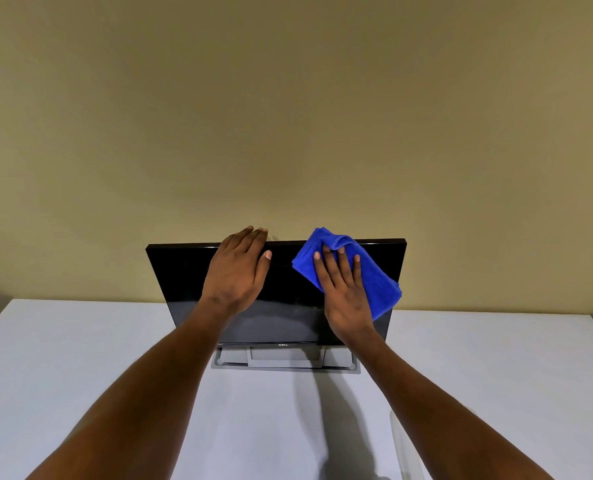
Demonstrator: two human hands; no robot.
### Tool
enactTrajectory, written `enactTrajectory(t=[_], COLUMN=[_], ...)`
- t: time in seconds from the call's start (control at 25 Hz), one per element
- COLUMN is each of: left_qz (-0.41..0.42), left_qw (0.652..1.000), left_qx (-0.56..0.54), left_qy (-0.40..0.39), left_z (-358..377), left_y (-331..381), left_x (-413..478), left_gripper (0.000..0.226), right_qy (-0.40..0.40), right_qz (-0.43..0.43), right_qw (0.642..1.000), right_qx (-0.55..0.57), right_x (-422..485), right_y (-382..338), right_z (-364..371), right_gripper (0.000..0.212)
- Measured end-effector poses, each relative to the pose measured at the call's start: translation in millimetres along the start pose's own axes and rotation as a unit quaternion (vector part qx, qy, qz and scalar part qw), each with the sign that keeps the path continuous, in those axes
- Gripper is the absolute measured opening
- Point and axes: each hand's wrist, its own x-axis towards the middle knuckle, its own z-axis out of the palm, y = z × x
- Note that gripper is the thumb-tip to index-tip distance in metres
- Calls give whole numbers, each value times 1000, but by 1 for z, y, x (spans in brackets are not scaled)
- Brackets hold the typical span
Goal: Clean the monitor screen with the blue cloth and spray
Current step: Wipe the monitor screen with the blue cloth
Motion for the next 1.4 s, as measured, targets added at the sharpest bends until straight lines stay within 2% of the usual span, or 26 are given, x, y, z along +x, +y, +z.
enactTrajectory(t=[0.2,0.4,0.56,0.8,1.08,1.24,1.32,1.4], left_qz=[-4,-8,-5,0,-5,-8,-8,-6], left_qw=[1000,1000,1000,1000,1000,1000,1000,1000], left_qx=[-2,1,5,7,5,7,9,11], left_qy=[6,5,1,1,-18,-25,-26,-26], left_z=[-1,-2,1,2,-3,-4,-4,-4], left_y=[3,5,2,0,2,4,4,4], left_x=[0,0,0,-1,-1,-1,-1,-1], left_gripper=[61,62,61,59,63,65,65,65], right_qy=[-31,-86,-108,-98,-89,-82,-71,-59], right_qz=[-114,-264,-339,-418,-438,-411,-386,-347], right_qw=[993,960,933,901,890,902,915,932], right_qx=[-29,-33,-47,-59,-89,-102,-95,-89], right_x=[-2,-18,-33,-54,-49,-36,-24,-13], right_y=[0,-1,8,47,95,121,133,143], right_z=[8,16,18,11,-4,-26,-38,-51], right_gripper=[118,88,82,73,66,64,61,66])
